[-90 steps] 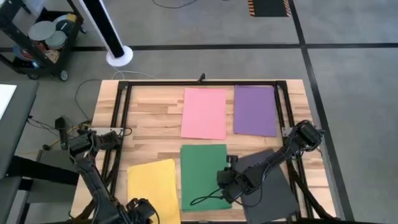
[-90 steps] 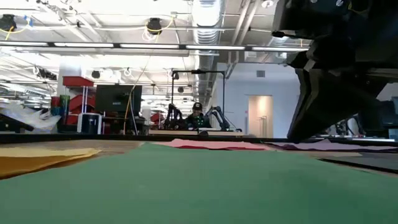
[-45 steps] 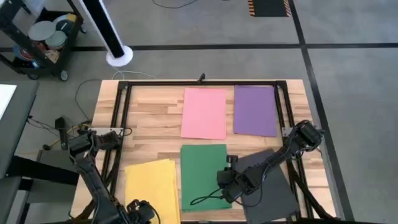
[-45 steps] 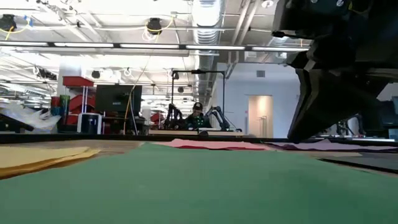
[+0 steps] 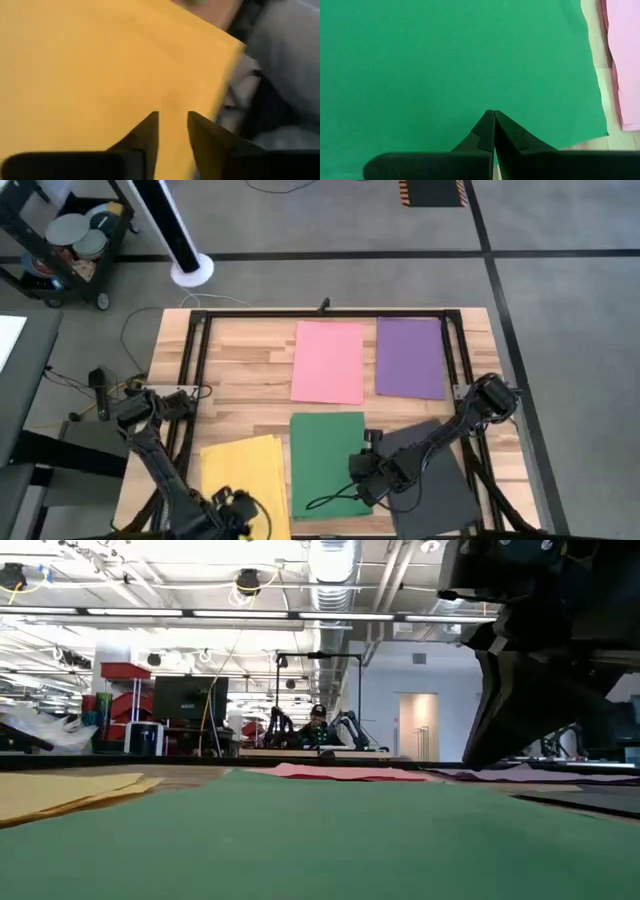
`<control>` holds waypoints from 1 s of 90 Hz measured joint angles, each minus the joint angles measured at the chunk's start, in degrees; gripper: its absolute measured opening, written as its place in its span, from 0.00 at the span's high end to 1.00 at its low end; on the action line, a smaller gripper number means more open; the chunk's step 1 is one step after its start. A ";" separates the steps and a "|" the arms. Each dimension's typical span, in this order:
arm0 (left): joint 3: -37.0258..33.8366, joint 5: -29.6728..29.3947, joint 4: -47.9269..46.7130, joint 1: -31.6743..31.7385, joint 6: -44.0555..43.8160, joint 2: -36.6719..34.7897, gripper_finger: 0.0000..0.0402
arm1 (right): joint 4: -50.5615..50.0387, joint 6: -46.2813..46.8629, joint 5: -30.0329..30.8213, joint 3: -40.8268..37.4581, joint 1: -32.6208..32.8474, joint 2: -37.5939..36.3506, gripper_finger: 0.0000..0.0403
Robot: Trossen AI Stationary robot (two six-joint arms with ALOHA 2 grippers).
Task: Organize paper
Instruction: Move the stacked yellow papers to the top left of the table
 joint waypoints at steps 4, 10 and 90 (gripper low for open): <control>-1.92 0.31 0.32 1.07 0.33 0.01 0.93 | 0.01 0.00 0.00 0.00 0.00 0.00 1.00; -5.16 2.47 1.60 2.64 0.19 0.02 0.98 | -0.02 -0.04 0.00 0.00 0.00 0.00 1.00; -25.59 -5.82 -4.33 7.87 2.03 -3.66 1.00 | -1.42 1.49 -0.68 0.00 0.02 0.00 1.00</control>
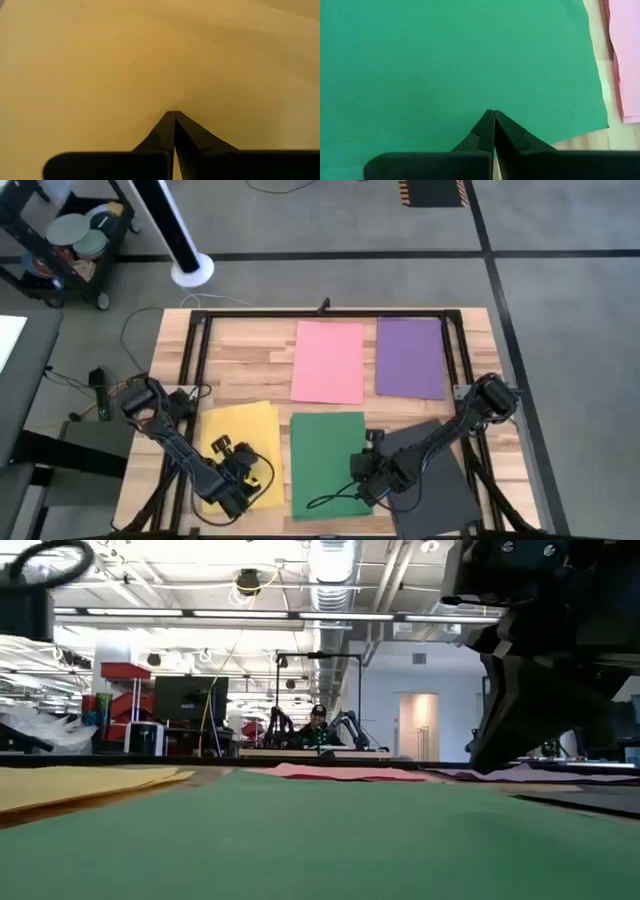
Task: Organize paper
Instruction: Move the stacked yellow papers to the top left of the table
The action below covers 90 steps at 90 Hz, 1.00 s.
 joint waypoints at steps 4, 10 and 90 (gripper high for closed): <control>-1.31 -0.45 -0.05 0.42 0.32 -0.82 1.00 | 0.00 0.00 0.00 0.00 0.00 0.00 1.00; -3.89 -0.73 -0.12 1.15 0.63 -2.37 1.00 | 0.10 0.02 0.00 0.00 0.00 0.00 1.00; -13.02 -4.60 9.48 9.02 4.36 -19.92 1.00 | 0.67 0.66 -0.02 0.00 -0.31 0.00 1.00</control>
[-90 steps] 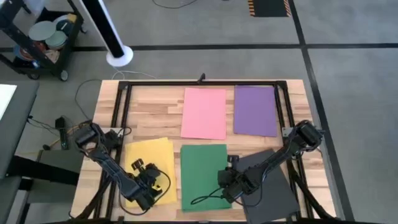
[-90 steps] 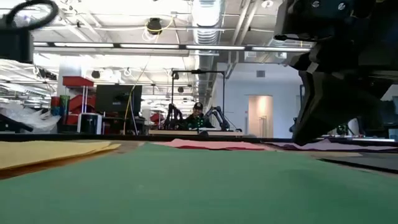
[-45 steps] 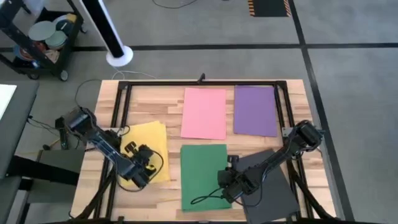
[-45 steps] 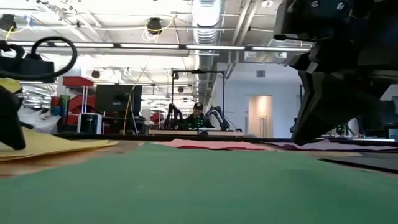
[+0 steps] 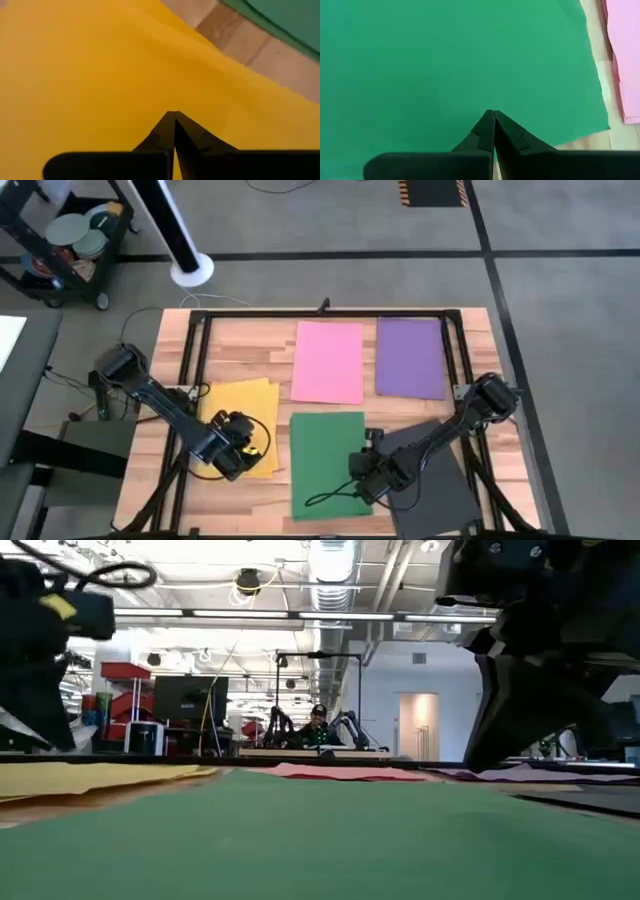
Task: Organize paper
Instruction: Move the stacked yellow papers to the top left of the table
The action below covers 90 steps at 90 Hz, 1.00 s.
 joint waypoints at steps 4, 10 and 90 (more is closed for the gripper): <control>0.00 1.15 -0.18 0.24 -0.56 2.04 1.00 | -0.02 -0.02 0.00 0.00 0.19 0.00 1.00; 0.05 1.39 -0.35 0.56 -0.86 4.77 1.00 | -0.01 -0.02 0.00 0.00 0.17 0.01 1.00; 8.52 10.37 1.65 0.39 10.47 -4.35 1.00 | -0.72 0.11 0.00 0.00 0.29 0.00 1.00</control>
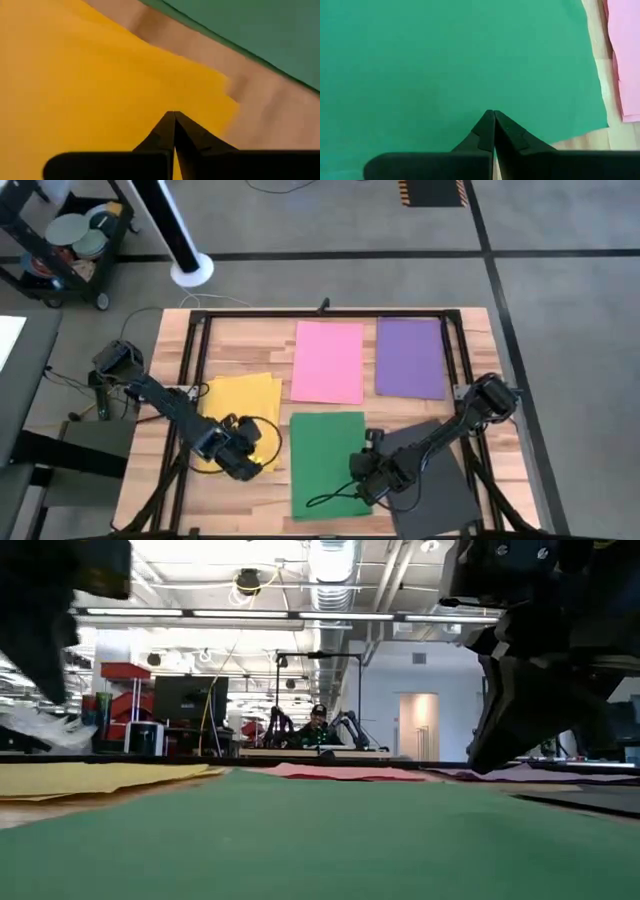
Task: Organize paper
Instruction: Move the stacked yellow papers to the top left of the table
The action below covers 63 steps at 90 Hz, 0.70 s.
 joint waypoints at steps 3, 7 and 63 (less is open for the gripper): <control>-0.02 -0.14 1.63 -1.73 -3.10 0.59 1.00 | 0.00 0.56 0.00 0.00 0.15 0.02 1.00; -0.02 -0.41 3.61 -4.17 -7.70 1.19 1.00 | 0.00 0.89 0.01 0.00 0.28 0.01 1.00; 0.03 0.57 7.67 -20.88 -31.20 14.36 1.00 | 0.17 1.96 0.04 0.00 1.15 0.02 1.00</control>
